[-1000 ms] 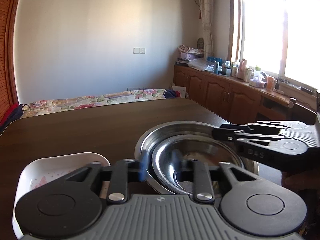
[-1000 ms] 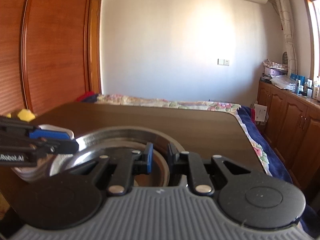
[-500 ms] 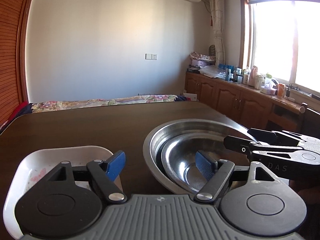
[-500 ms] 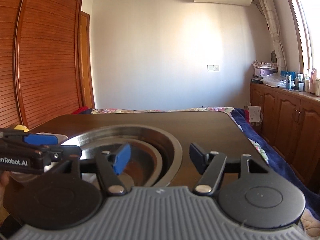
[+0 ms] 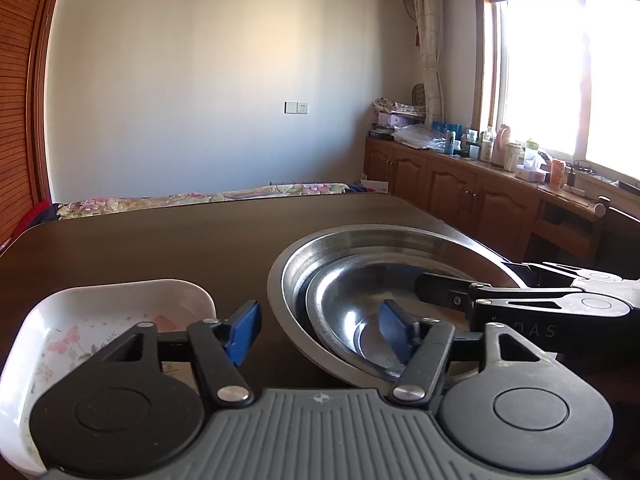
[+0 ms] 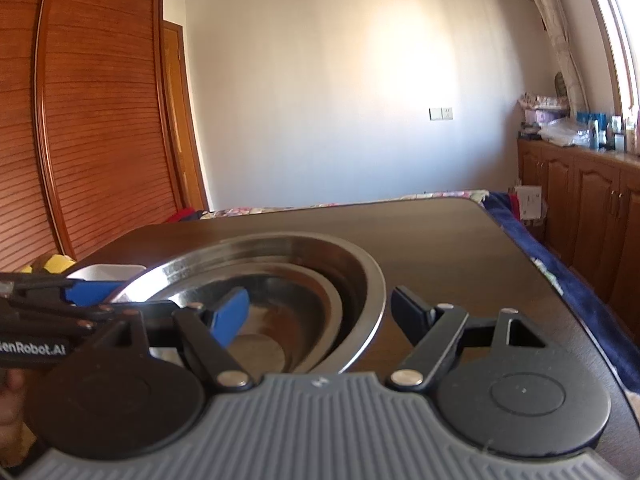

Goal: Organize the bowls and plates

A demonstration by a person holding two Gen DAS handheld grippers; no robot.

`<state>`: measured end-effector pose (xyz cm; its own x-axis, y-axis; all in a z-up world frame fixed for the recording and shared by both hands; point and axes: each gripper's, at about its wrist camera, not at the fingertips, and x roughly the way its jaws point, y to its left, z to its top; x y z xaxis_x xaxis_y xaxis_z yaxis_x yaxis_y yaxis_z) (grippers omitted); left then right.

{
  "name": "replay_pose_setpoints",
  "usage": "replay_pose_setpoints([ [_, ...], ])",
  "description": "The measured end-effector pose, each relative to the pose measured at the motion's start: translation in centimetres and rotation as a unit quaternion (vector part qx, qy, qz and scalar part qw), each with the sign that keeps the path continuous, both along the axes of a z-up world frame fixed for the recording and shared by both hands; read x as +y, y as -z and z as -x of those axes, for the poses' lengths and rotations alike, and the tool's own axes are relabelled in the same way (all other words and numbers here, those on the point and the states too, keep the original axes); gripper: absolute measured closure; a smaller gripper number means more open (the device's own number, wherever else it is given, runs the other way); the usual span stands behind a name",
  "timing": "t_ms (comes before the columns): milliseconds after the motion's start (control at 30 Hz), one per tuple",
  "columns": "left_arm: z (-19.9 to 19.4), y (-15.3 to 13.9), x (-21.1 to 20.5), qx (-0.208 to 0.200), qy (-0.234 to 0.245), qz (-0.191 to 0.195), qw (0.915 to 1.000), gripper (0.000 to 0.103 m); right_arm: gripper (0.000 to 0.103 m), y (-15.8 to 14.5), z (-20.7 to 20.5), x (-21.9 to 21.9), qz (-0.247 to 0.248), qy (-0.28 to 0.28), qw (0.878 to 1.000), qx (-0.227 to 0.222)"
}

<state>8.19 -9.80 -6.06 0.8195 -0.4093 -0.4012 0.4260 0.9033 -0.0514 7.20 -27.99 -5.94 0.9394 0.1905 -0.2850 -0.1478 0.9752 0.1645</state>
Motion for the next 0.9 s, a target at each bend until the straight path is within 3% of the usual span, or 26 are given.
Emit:
replay_pose_setpoints([
  [267, -0.3, 0.6, -0.4, 0.01, 0.0, -0.004, 0.9999, 0.053, 0.031, 0.4, 0.1, 0.1, -0.008, -0.011, 1.0, 0.005],
  [533, -0.1, 0.8, -0.5, 0.009, -0.002, 0.0, 1.0, 0.057, 0.052, 0.4, 0.1, 0.6, 0.008, -0.011, 1.0, 0.009],
  [900, 0.1, 0.8, -0.3, 0.008, -0.007, 0.004, 0.9999, 0.061, 0.059, 0.4, 0.5, 1.1, 0.017, 0.001, 1.0, 0.003],
])
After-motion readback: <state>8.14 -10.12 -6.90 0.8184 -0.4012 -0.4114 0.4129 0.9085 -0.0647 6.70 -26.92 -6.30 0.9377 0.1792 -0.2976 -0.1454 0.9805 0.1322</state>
